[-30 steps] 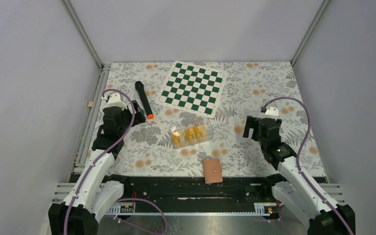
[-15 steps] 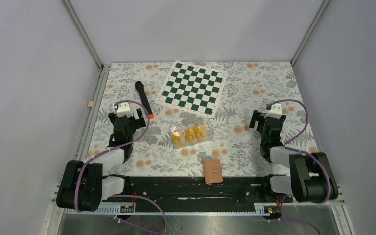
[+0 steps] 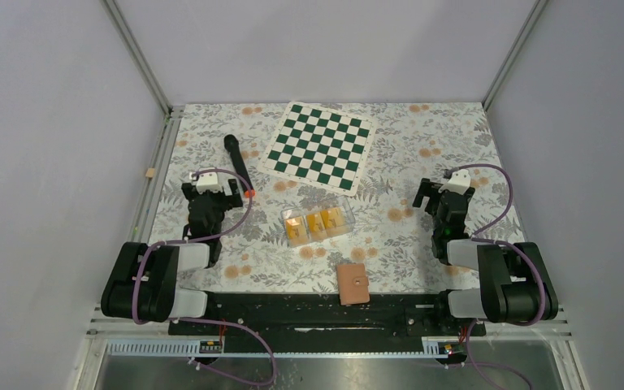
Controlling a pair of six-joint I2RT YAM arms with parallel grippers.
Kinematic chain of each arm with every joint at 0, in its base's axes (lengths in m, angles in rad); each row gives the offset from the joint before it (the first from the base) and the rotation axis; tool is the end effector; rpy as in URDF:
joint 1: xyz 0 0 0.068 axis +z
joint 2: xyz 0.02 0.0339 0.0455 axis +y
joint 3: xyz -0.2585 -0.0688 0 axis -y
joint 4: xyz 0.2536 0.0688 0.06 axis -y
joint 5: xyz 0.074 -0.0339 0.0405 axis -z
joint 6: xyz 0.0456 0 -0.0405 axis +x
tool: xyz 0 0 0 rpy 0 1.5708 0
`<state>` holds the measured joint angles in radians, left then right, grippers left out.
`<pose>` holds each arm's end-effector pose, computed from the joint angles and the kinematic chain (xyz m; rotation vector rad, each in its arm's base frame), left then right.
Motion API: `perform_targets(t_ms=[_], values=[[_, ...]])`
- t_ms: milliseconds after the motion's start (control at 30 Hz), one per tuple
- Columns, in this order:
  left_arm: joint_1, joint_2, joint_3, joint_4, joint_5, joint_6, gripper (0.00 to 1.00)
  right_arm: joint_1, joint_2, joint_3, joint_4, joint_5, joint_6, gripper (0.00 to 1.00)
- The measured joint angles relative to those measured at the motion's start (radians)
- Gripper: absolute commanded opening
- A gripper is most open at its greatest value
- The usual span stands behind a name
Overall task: Put the credit cards into the card holder
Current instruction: Reset both arms
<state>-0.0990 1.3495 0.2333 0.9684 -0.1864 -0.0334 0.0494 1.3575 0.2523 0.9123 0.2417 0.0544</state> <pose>0.2457 -0.0159 0.1467 -0.0817 1.7145 0.0620 0.2491 0.0014 0.1438 0.1795 1.7509 -0.1376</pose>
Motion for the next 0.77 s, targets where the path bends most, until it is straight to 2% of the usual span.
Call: perform_targets(t_ms=[767], values=[[0.003, 0.000, 0.000, 0.020, 0.007, 0.003, 0.99, 0.000, 0.000, 0.000, 0.017, 0.000, 0.004, 0.99]])
